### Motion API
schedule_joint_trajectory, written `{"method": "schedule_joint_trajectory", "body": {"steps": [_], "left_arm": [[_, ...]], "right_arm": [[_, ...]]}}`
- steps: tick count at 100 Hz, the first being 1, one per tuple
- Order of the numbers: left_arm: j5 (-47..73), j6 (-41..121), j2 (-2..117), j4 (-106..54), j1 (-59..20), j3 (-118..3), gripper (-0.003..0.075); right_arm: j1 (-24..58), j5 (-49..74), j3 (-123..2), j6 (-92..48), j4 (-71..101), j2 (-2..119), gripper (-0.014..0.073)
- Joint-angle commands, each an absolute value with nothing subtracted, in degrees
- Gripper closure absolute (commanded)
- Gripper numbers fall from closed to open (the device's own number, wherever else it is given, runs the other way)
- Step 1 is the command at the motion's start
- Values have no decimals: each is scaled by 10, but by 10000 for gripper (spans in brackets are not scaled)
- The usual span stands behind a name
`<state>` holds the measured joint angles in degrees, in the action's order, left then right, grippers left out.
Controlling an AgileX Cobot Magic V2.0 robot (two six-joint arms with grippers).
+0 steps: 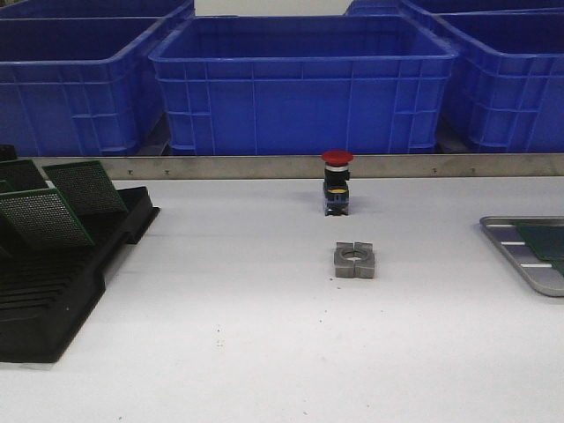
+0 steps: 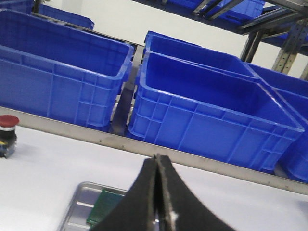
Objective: Place circuit board on tray
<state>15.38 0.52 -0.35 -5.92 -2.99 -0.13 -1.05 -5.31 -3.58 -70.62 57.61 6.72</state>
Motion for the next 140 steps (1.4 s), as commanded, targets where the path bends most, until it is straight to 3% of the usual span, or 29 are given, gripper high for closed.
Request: {"method": "schedule_joint_trajectory", "body": {"steps": [1, 9, 18, 31, 140], "left_arm": [[113, 0, -22, -60, -29, 15, 737], [113, 0, -22, -60, -29, 15, 737], [113, 0, -22, -60, -29, 15, 737], [113, 0, -22, -60, -29, 15, 737], [113, 0, -22, -60, -29, 15, 737]], "right_arm": [[-24, -92, -14, -515, 358, 48, 653], [-43, -85, 19, -281, 200, 23, 653], [-65, 4, 17, -63, 47, -15, 653], [-71, 54, 18, 70, -93, -18, 653], [-71, 11, 16, 37, -42, -17, 653]]}}
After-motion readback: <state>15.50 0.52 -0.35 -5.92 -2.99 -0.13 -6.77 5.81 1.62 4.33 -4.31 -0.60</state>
